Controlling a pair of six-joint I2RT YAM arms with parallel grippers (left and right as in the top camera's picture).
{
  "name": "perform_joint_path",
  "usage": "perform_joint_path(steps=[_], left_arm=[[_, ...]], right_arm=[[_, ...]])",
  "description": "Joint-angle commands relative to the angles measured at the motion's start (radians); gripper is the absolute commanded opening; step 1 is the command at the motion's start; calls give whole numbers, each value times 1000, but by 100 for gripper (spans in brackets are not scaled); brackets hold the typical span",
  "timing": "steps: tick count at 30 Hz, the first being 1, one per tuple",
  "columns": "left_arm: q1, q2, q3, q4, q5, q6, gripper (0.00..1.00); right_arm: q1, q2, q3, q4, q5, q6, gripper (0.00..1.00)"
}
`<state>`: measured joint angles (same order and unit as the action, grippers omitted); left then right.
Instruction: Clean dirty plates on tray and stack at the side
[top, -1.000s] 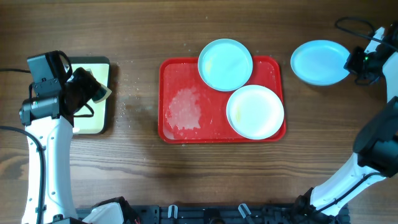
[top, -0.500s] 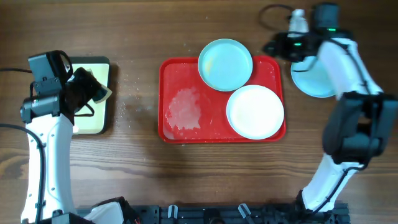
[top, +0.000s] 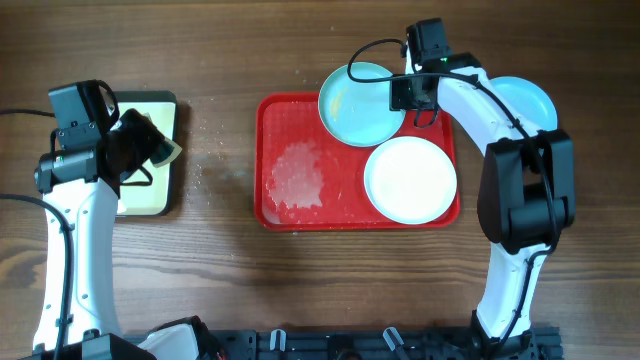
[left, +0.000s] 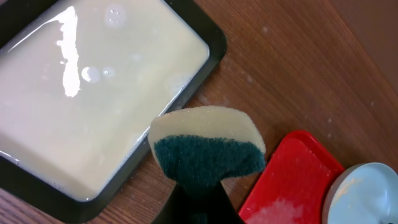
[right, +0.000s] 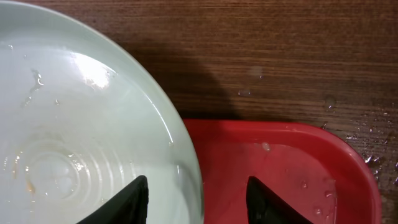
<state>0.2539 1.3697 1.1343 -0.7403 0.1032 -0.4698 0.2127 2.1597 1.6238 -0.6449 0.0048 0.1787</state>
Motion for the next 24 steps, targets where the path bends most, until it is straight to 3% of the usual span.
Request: perform_joint_path(steps=[1, 3, 5, 11, 21, 24], left_arm=[[3, 3, -2, 6, 13, -10, 4], [3, 3, -2, 6, 13, -10, 4], [3, 3, -2, 6, 21, -10, 4], [-18, 3, -2, 15, 92, -9, 4], [-278, 26, -4, 27, 87, 20, 4], [-362, 104, -4, 44, 88, 20, 4]], right_arm=[[-3, 56, -1, 0, 5, -26, 34], [-2, 60, -1, 0, -64, -26, 24], [10, 60, -1, 1, -144, -27, 4], [107, 54, -1, -53, -209, -48, 4], [190, 52, -1, -221, -241, -55, 4], [194, 52, -1, -236, -397, -203, 4]])
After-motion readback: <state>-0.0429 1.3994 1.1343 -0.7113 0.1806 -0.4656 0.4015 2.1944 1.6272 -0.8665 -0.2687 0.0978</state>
